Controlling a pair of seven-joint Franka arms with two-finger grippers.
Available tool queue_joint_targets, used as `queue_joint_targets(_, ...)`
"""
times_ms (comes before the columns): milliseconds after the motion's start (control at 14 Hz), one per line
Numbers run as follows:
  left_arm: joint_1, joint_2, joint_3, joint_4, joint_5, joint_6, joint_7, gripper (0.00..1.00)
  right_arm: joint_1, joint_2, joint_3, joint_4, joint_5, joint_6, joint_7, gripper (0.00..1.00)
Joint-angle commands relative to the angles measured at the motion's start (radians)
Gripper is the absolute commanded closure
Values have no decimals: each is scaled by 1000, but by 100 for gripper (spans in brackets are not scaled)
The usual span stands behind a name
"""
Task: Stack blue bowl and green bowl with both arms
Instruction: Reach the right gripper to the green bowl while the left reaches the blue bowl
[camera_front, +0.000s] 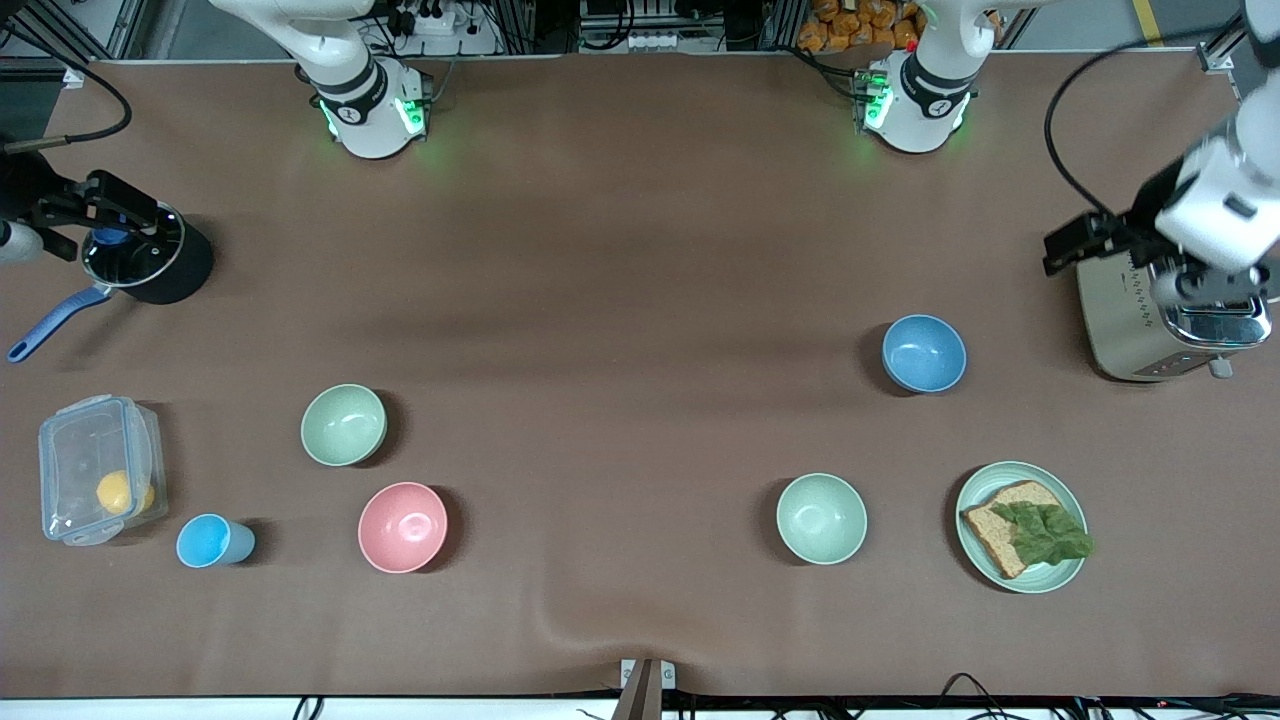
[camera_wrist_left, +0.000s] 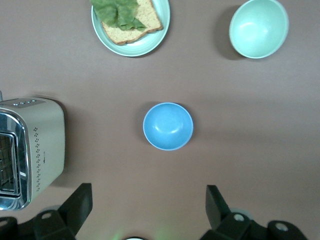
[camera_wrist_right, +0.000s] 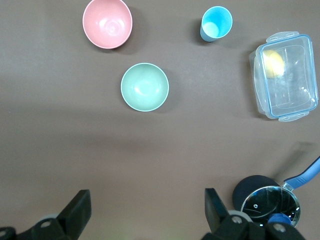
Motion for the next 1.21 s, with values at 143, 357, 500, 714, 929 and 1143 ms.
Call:
queue_joint_targets(143, 10, 108, 0, -186, 31, 263, 12, 0, -38, 132, 13, 9, -7, 11, -3, 0)
queue_joint_targets(357, 19, 136, -2, -423, 95, 592, 12, 0, -65, 310, 13, 11, 6, 119, -6, 0)
queue_joint_targets(500, 68, 163, -5, -542, 103, 751, 14, 0, -70, 417, 13, 12, 7, 220, -7, 0)
queue_joint_targets(714, 89, 203, -6, -574, 103, 767, 32, 0, -64, 546, 15, 11, 35, 359, -1, 0)
queue_joint_targets(929, 92, 211, -8, -610, 103, 764, 49, 0, -71, 648, 15, 1, 64, 468, -3, 0)
queue_joint_targets(1143, 91, 236, -8, -608, 103, 765, 50, 5, -61, 686, 15, -20, 69, 492, 2, 0)
